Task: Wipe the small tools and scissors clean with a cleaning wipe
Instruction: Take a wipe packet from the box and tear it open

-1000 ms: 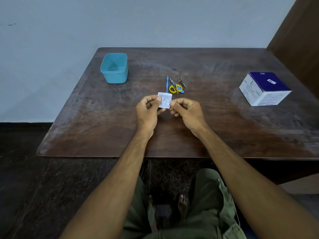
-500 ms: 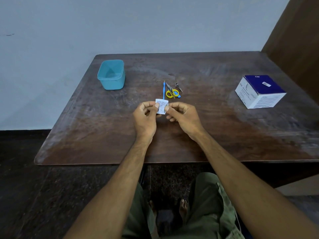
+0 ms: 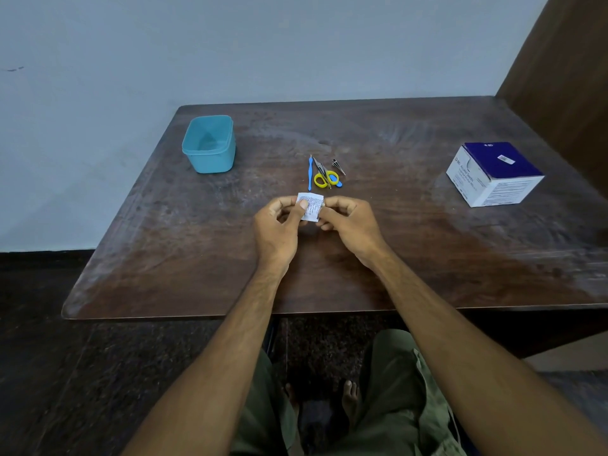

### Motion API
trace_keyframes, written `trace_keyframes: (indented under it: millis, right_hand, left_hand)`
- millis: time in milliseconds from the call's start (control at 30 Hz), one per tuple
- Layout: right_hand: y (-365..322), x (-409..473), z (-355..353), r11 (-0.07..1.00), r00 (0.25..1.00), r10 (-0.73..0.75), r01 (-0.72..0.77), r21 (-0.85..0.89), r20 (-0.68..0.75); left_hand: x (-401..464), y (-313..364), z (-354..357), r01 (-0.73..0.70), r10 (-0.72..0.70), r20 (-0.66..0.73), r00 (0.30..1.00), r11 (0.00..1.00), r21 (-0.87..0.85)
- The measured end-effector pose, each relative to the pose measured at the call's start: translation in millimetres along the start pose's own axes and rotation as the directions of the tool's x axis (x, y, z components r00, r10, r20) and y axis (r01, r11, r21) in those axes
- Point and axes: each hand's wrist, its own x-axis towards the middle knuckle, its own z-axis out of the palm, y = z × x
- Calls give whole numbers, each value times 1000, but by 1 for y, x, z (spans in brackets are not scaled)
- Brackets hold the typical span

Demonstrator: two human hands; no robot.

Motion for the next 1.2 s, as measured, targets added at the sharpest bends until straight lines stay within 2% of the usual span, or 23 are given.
trace_keyframes:
  millis: [200, 433, 800, 1033, 1200]
  right_hand:
    - [-1, -1, 0, 999, 1000, -19, 19, 44, -15]
    - [2, 0, 2, 999, 999, -10, 9, -30, -37]
    - [-1, -3, 2, 1000, 999, -6, 6, 2, -52]
    - [-1, -5, -1, 989, 994, 34, -18, 147, -103]
    - [1, -5, -3, 991, 994, 16, -3, 131, -105]
  left_hand:
    - [1, -2, 1, 6, -7, -47, 999, 1000, -26]
    - [0, -2, 1, 2, -1, -37, 999, 1000, 8]
    - [0, 0, 1, 3, -2, -13, 1000, 998, 57]
    - [4, 4, -3, 85, -103, -138, 985, 987, -134]
    - [6, 7, -11, 118, -140, -149, 979, 982, -147]
